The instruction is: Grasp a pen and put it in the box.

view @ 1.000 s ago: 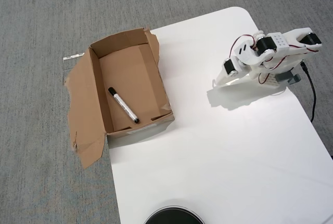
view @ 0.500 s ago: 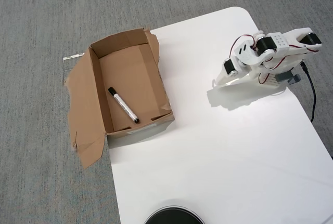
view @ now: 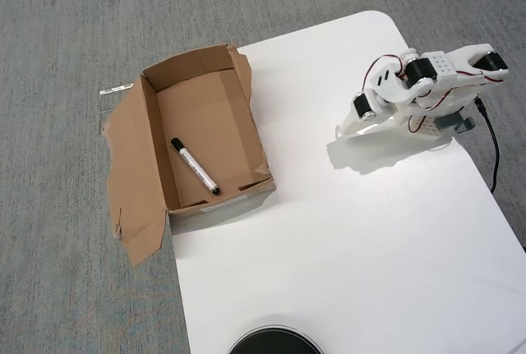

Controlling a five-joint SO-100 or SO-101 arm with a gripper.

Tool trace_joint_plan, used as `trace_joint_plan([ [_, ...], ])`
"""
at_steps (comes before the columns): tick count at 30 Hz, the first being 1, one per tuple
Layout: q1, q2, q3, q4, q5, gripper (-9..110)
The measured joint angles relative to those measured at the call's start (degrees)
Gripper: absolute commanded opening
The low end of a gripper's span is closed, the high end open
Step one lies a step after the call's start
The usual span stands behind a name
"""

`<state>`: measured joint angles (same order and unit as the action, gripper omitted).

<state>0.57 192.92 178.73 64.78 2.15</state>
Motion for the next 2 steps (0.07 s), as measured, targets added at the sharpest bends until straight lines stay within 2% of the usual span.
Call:
trace_joint_plan([
  [2,0.0,0.0,0.0,0.0,0.0,1],
])
